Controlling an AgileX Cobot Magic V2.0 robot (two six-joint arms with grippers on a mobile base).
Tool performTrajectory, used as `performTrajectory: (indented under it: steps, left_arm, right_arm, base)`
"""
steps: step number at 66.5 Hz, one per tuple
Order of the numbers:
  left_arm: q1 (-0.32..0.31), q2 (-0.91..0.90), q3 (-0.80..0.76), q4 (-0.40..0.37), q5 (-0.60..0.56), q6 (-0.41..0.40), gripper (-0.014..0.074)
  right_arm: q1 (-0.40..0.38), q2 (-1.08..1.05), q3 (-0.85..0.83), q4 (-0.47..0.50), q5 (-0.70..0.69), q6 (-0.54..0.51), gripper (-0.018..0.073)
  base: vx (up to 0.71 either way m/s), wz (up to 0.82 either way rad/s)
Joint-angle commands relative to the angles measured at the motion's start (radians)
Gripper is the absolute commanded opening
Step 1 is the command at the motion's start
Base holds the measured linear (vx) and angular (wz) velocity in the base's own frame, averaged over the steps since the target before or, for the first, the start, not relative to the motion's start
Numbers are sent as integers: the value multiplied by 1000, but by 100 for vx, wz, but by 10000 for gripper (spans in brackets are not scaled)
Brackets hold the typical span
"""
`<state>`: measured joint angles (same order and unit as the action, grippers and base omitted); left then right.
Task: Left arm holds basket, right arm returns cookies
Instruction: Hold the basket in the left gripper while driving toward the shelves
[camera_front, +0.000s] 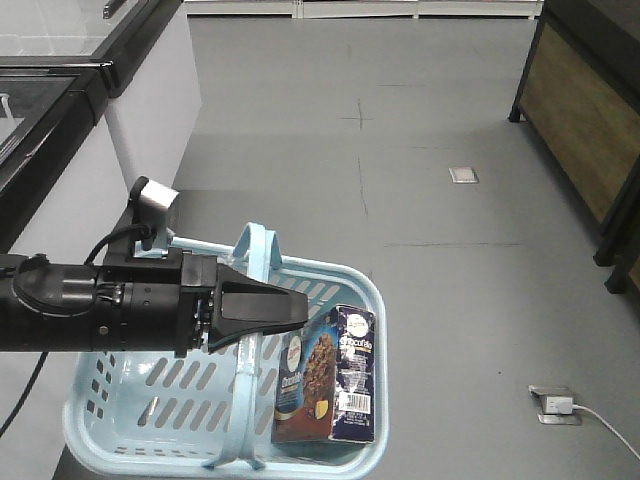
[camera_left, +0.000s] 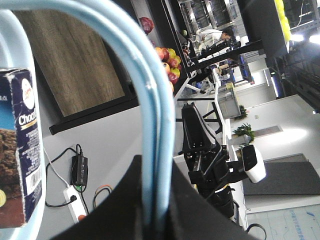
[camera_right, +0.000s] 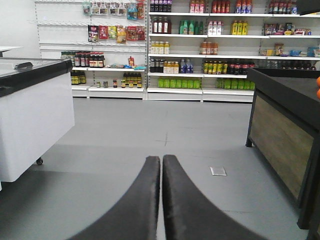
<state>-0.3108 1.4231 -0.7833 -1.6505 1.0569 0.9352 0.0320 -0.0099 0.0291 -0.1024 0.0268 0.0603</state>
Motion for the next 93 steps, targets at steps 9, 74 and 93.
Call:
performTrajectory:
  steps: [9,74,93]
  left_arm:
    - [-4,-31,-35,-122,66,11,-7]
    - [-4,-33,-35,-120,74,11,-6]
    - [-4,-33,-35,-120,71,11,-6]
  right_arm:
    - [-2,-12,2,-2,-75,-4,-8]
    - [-2,-12,2,-2,-75,-4,-8]
    - [-2,-12,2,-2,-75,-4,-8]
  base:
    - [0,0]
    - [6,-3]
    - [30,1]
